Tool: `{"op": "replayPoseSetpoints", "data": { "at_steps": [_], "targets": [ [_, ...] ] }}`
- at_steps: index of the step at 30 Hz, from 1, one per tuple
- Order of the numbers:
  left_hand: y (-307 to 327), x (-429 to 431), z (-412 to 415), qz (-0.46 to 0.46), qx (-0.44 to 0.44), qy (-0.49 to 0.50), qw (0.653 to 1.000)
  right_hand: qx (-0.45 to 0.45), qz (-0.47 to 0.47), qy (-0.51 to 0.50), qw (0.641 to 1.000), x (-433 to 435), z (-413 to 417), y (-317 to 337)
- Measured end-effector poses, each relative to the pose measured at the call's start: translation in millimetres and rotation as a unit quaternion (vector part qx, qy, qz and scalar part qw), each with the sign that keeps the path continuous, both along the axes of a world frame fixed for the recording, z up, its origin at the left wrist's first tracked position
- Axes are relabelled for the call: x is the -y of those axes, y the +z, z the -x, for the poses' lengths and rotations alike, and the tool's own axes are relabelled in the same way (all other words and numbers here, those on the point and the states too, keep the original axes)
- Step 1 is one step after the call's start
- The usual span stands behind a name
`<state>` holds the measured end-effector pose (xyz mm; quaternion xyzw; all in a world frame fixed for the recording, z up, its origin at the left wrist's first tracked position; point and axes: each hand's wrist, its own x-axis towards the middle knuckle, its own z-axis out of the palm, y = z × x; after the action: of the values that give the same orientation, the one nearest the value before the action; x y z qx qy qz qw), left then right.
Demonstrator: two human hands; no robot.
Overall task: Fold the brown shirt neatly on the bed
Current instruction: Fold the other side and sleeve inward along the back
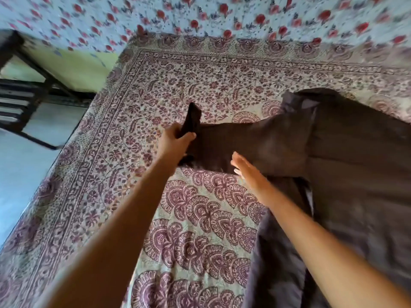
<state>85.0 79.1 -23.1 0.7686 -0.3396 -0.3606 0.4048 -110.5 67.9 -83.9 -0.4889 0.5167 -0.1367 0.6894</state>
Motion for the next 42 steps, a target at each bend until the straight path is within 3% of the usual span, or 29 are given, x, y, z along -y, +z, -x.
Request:
{"op": "replayPoseSetpoints", "data": {
  "at_steps": [3,6,8,12,15,18,23,27,34,42],
  "targets": [
    [26,-4,81,-0.009,-0.03,-0.094,0.995,0.113,-0.037,-0.11,0.987,-13,28,40],
    [46,-13,147,-0.029,-0.089,-0.188,0.978,0.235,-0.059,-0.212,0.947,-18,67,73],
    [62,-20,189,-0.041,-0.131,-0.275,0.952,0.24,-0.043,-0.273,0.93,-22,107,89],
    [76,-25,248,-0.042,-0.196,-0.351,0.915,0.142,0.018,-0.368,0.919,-27,203,110],
    [69,-25,278,-0.037,-0.177,-0.332,0.926,0.071,0.063,-0.433,0.896,-32,274,124],
    [50,-21,297,-0.041,-0.162,-0.247,0.955,-0.028,0.144,-0.532,0.834,-31,343,127],
    [17,-12,309,-0.11,-0.091,-0.219,0.965,-0.221,0.231,-0.617,0.719,-20,431,127],
    [0,-8,307,-0.124,-0.016,-0.224,0.966,-0.308,0.243,-0.633,0.667,-12,466,119],
    [-34,16,268,-0.121,0.035,-0.206,0.97,-0.391,0.23,-0.486,0.747,14,431,73],
    [-46,118,224,-0.023,0.157,-0.208,0.965,-0.271,0.298,-0.284,0.87,88,271,20]
  ]
}}
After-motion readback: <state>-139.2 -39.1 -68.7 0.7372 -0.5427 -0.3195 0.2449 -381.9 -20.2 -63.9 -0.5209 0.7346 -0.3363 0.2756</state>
